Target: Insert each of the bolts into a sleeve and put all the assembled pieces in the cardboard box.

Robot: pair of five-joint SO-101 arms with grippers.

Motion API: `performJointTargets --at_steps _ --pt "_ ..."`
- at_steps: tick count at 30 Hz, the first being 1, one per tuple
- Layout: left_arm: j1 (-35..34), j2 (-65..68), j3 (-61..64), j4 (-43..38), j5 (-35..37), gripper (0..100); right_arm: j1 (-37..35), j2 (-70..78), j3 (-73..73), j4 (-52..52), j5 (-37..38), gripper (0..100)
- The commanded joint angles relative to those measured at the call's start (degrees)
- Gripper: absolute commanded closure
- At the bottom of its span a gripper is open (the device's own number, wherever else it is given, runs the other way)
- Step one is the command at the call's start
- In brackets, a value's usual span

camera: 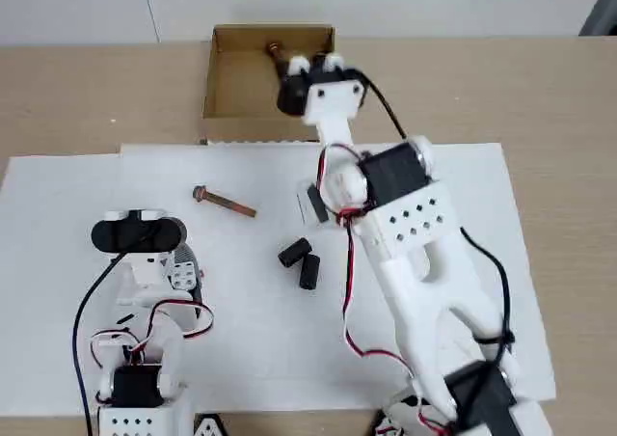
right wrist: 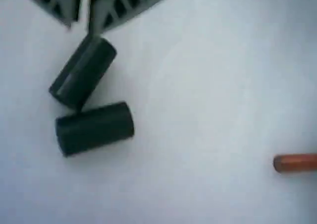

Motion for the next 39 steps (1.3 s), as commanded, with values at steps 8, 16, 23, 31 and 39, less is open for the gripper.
performJointTargets --at_steps 8,16,23,31,39 --pt "-0.44 -0.44 -0.22 0.0 -0.26 99 -0.31 -5.14 18.37 -4.53 -12.75 99.4" --pt "-0.44 -0.44 -0.22 0.0 -0.26 99 -1.89 -5.14 28.92 -17.36 -12.57 81.2" --pt "-0.44 -0.44 -0.22 0.0 -0.26 99 -6.2 -5.05 35.69 -27.74 -12.48 85.1" --pt "-0.44 -0.44 -0.22 0.0 -0.26 99 -6.29 1.27 36.13 -31.25 -12.75 85.3" --pt "-0.44 -0.44 -0.22 0.09 -0.26 99 -6.29 6.37 36.13 -36.18 -12.75 85.4"
